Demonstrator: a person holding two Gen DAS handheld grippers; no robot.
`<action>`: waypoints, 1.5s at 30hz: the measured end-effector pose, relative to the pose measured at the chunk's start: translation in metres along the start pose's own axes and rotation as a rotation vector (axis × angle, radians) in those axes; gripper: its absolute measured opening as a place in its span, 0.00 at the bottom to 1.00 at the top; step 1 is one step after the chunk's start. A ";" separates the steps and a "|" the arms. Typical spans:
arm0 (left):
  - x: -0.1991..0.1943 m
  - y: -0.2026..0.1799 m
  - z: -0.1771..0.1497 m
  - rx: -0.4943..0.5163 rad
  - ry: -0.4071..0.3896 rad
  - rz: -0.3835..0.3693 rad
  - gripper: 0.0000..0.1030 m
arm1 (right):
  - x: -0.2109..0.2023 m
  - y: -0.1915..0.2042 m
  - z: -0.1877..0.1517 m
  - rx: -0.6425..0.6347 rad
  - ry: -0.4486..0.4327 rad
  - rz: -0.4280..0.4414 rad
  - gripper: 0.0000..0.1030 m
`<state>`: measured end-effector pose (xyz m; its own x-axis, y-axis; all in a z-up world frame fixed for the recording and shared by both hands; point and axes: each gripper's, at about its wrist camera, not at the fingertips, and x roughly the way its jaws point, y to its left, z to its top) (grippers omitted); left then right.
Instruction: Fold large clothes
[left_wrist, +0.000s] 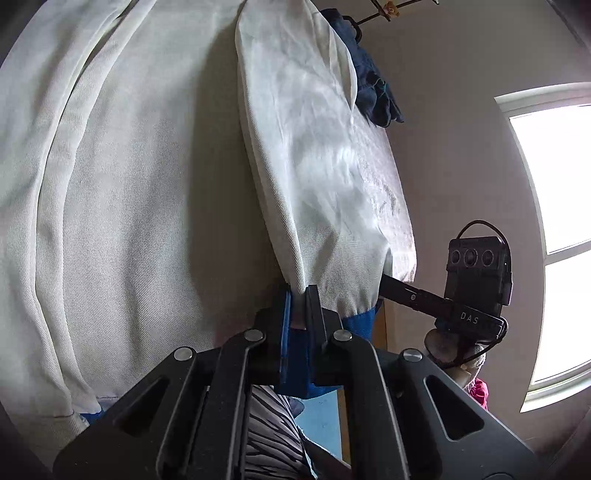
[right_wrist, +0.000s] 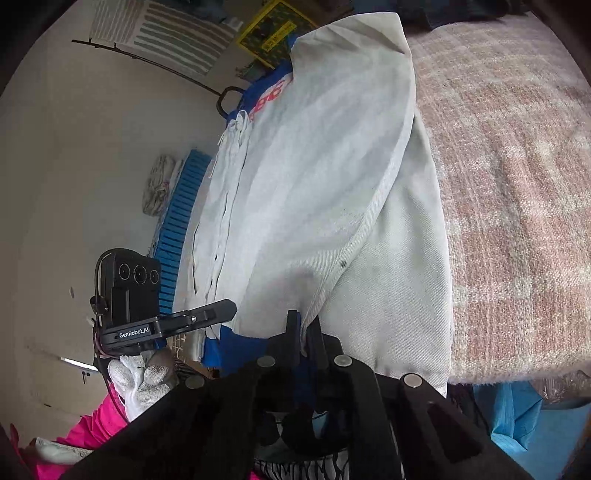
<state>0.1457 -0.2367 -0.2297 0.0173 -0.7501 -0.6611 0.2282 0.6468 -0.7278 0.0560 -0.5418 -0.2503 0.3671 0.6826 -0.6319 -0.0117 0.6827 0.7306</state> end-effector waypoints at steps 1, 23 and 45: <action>-0.002 -0.006 -0.002 0.014 -0.003 -0.003 0.05 | -0.008 0.005 0.001 -0.014 -0.014 -0.017 0.01; -0.006 -0.037 -0.013 0.215 -0.008 0.125 0.13 | -0.031 0.010 0.000 -0.135 -0.010 -0.289 0.34; 0.051 -0.060 -0.018 0.339 -0.010 0.177 0.13 | -0.030 -0.059 -0.004 0.030 -0.093 -0.117 0.62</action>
<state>0.1159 -0.3115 -0.2234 0.0947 -0.6334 -0.7680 0.5296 0.6853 -0.4999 0.0418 -0.6009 -0.2757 0.4490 0.5706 -0.6876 0.0632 0.7474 0.6614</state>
